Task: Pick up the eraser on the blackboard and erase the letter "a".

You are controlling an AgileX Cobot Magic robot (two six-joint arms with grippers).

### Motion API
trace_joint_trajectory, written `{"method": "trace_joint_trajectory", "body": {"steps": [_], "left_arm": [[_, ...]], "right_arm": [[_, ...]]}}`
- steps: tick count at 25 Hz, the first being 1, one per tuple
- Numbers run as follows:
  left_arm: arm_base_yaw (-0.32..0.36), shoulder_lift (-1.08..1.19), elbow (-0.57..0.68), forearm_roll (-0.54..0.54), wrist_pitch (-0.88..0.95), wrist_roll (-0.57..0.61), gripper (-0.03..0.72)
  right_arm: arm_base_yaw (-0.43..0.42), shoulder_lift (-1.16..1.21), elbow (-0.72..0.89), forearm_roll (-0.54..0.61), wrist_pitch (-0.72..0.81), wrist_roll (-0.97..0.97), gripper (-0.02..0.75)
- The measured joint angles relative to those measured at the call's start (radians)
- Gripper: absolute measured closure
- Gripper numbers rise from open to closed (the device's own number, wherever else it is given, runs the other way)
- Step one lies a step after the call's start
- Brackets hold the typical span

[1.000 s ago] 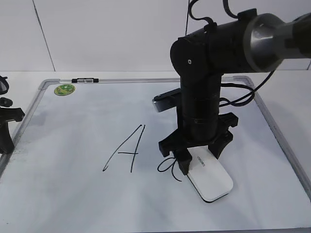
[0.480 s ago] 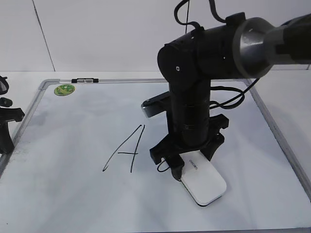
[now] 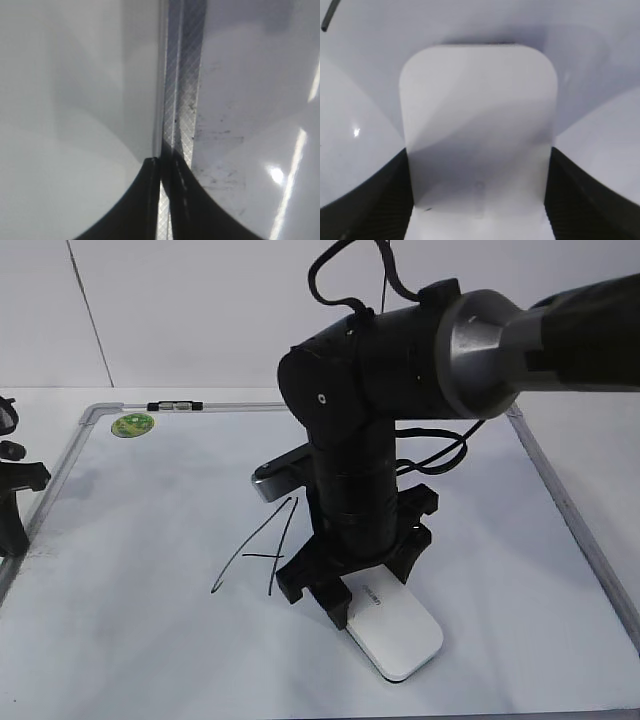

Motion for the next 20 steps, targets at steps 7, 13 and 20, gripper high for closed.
{"method": "trace_joint_trajectory", "body": {"steps": [7,13,20], "left_arm": [[0.000,0.000,0.000,0.000,0.000,0.000,0.671],[0.000,0.000,0.000,0.000,0.000,0.000,0.671],[0.000,0.000,0.000,0.000,0.000,0.000,0.671]], "right_arm": [[0.000,0.026,-0.040,-0.013,0.037,-0.001,0.188],[-0.025,0.041,-0.071,-0.009,0.039,0.001,0.189],[-0.121,0.042,-0.074,0.009,0.014,0.011,0.189]]}}
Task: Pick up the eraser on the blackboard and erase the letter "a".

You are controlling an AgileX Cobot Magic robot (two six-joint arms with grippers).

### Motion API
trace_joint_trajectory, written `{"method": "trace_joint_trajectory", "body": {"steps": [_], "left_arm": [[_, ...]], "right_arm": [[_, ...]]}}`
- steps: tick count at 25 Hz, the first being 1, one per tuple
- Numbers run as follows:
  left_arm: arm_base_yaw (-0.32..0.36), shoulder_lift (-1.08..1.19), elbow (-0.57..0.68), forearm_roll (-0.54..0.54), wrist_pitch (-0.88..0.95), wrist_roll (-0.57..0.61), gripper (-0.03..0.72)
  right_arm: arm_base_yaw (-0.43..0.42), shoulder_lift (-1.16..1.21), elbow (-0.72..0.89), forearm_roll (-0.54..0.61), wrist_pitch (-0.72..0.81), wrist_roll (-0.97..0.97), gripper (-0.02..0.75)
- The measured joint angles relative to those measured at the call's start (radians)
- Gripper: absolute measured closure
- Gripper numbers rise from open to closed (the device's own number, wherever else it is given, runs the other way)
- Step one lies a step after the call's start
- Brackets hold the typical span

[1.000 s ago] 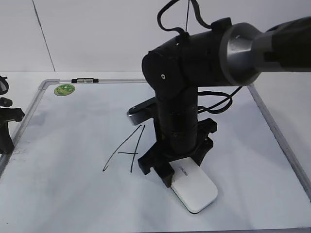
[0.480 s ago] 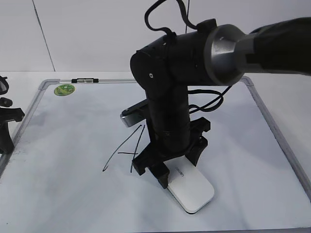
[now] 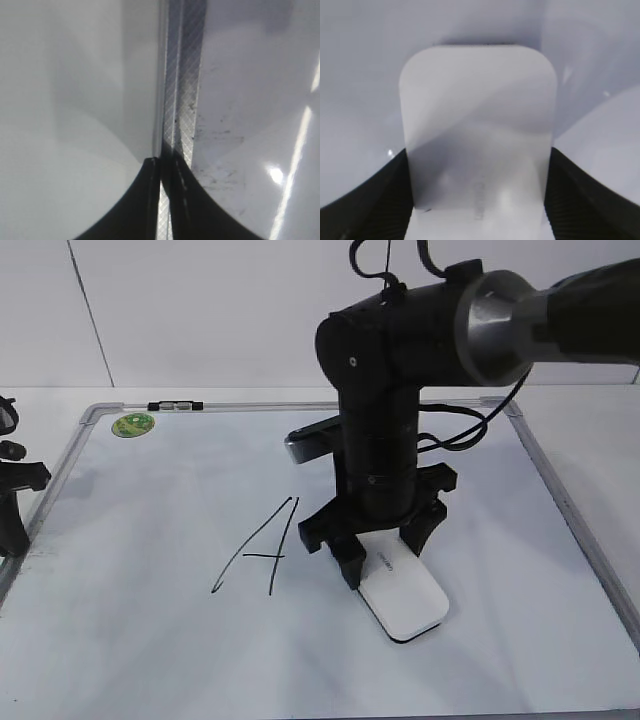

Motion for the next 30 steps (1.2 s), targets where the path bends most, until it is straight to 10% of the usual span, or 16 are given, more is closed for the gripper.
{"method": "trace_joint_trajectory", "body": {"steps": [23,30], "left_arm": [[0.000,0.000,0.000,0.000,-0.002,0.000,0.671],[0.000,0.000,0.000,0.000,-0.002,0.000,0.671]], "right_arm": [[-0.079,-0.197,-0.007,-0.234,-0.058,0.215,0.189],[-0.239,-0.197,-0.007,-0.239,-0.023,0.227,0.189]]}}
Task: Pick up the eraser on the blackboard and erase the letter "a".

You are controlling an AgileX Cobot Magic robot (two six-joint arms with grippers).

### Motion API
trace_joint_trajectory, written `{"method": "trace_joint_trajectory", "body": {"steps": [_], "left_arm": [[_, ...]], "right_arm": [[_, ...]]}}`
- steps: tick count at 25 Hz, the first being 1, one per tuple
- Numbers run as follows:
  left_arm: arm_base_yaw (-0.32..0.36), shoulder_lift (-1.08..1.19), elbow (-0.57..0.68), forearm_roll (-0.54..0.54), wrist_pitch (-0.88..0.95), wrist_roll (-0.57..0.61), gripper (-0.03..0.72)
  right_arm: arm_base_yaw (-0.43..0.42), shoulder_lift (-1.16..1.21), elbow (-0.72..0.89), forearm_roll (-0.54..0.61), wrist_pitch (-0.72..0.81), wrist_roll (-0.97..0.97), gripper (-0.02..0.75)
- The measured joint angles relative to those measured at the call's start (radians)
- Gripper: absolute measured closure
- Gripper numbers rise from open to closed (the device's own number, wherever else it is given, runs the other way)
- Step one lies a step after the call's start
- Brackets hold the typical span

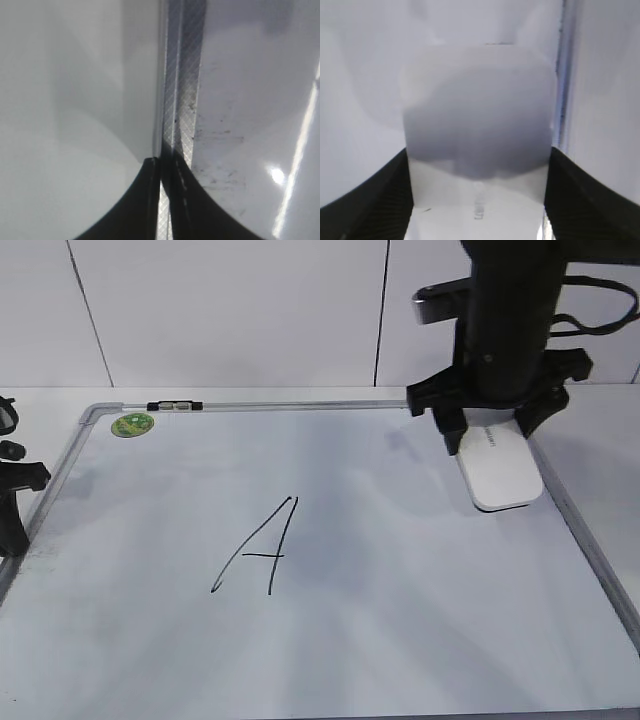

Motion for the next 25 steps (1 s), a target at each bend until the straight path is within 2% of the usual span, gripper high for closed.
{"method": "trace_joint_trajectory", "body": {"steps": [11,18,25], "left_arm": [[0.000,0.000,0.000,0.000,0.000,0.002,0.671],[0.000,0.000,0.000,-0.005,0.000,0.002,0.671],[0.000,0.000,0.000,-0.008,0.000,0.004,0.671]], "right_arm": [[-0.185,0.042,0.000,0.112,0.015,-0.120,0.189],[-0.230,0.108,-0.002,0.166,0.015,-0.189,0.189],[-0.235,0.181,-0.056,0.181,0.015,-0.214,0.189]]}}
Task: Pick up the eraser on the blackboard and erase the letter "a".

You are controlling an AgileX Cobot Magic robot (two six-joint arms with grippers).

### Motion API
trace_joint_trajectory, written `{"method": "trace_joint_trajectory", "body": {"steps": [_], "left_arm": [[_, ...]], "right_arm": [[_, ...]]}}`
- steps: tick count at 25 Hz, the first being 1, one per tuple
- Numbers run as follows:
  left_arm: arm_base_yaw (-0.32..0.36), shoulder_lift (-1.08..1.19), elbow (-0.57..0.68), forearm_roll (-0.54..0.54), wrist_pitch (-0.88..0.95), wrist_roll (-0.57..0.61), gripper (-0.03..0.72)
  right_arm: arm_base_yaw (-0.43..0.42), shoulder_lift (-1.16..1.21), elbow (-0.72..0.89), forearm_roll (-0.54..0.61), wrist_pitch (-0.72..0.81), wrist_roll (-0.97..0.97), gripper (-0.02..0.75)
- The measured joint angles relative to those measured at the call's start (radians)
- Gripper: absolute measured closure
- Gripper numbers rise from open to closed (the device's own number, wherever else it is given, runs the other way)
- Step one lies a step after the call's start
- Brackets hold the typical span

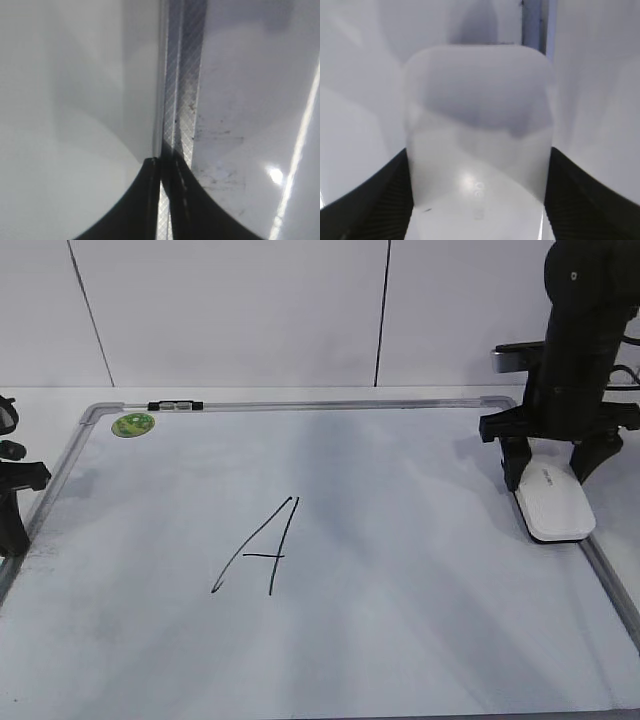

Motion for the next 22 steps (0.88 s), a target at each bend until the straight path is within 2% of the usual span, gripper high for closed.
{"method": "trace_joint_trajectory", "body": {"steps": [22], "left_arm": [[0.000,0.000,0.000,-0.002,0.000,0.000,0.670]], "right_arm": [[-0.031,0.066,-0.046,0.031,0.000,-0.016,0.189]]}}
